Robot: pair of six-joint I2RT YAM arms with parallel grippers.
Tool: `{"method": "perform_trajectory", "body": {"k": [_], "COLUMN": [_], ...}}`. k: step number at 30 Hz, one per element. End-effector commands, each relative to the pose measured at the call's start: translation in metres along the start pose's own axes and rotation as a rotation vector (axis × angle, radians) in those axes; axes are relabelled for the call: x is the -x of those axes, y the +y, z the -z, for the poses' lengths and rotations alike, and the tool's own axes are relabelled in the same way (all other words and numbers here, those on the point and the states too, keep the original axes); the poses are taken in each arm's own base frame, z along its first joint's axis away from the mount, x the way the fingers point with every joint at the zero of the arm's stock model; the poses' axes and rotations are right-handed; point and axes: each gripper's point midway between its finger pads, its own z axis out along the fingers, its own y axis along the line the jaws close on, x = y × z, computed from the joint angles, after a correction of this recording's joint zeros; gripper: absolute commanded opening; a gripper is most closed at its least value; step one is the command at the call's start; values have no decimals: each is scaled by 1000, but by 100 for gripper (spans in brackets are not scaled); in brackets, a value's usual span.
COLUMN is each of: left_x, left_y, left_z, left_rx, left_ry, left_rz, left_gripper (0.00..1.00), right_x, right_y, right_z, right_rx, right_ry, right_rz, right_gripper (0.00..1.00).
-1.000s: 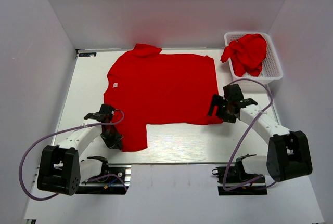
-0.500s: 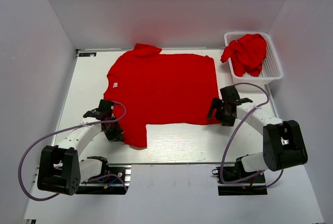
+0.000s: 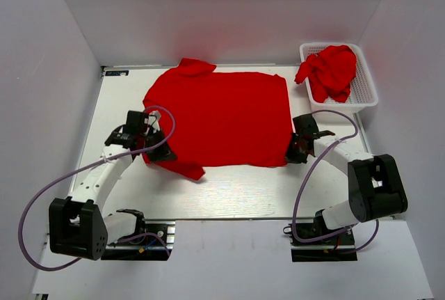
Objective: Fold and stack the t-shirts
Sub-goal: Grap the side of the flattened tshirt closest away from the robot with both arms
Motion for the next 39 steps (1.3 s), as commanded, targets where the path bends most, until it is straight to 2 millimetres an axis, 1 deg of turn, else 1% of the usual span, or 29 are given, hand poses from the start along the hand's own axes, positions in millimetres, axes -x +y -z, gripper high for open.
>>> {"method": "perform_trajectory", "body": {"k": [1,3,5,6,7,8,9,10,11,12,13,15,16,17,19,20,22,23,24,25,26,27,29,30,33,34,37,38,39], "left_x": [30,42,59,72,80,89,103,111,113,124,131,142,155,160,174,183,197,202,209,216,226,233,248,254,267,272,288,291,294], "left_y": [-37,-35,-40,-47,-50,-49,-54,-56,-53,-56,-53,-53,-59,-61,-65,-70,-71,-71,-76,-78,-84,-82,-88,-86,-92,-87,-90,-86,-85], "left_z": [14,9,9,8,6,3,2,2,-5,-3,-3,-6,-5,-5,-7,-3,-2,-6,-2,-2,3,-3,1,1,-3,-7,-2,-8,-9], "left_rx": [-141,-135,-134,-155,-167,-157,-168,-169,-157,-153,-140,-127,-151,-160,-162,-169,-147,-143,-147,-145,-147,-132,-120,-115,-125,-113,-109,-95,-87], "left_ry": [-57,-69,-113,-157,-183,-213,-265,-289,-285,-309,-319,-351,-404,-430,-474,-498,-530,-531,-547,-563,-585,-584,-607,-613,-617,-614,-643,-638,-642], "left_rz": [-128,-130,-146,-157,-169,-162,-172,-179,-173,-188,-180,-210,-231,-252,-277,-297,-322,-337,-353,-383,-408,-413,-448,-443,-486,-490,-503,-495,-492], "left_gripper": [0,0,0,0,0,0,0,0,0,0,0,0,0,0,0,0,0,0,0,0,0,0,0,0,0,0,0,0,0], "right_x": [17,25,37,46,49,60,64,67,77,81,83,96,96,105,110,110,120,122,123,135,138,143,156,157,165,172,178,187,187], "right_y": [11,18,23,29,27,34,36,35,41,44,43,49,49,54,54,52,60,59,59,64,64,65,69,69,72,73,77,77,76], "right_z": [12,13,16,19,18,22,23,22,27,29,28,34,33,35,33,25,27,24,22,28,28,29,34,33,32,35,32,35,30], "right_rx": [29,60,65,73,62,71,75,70,75,79,73,77,75,81,64,51,68,63,58,61,56,55,57,51,52,51,52,50,45], "right_ry": [-42,-59,-72,-92,-96,-120,-128,-130,-155,-165,-167,-196,-192,-206,-199,-182,-202,-203,-201,-233,-238,-253,-288,-285,-295,-307,-306,-323,-314], "right_rz": [33,50,76,85,97,99,101,105,108,110,108,111,117,128,128,135,141,150,149,150,150,160,166,182,196,192,197,191,187], "right_gripper": [0,0,0,0,0,0,0,0,0,0,0,0,0,0,0,0,0,0,0,0,0,0,0,0,0,0,0,0,0]}}
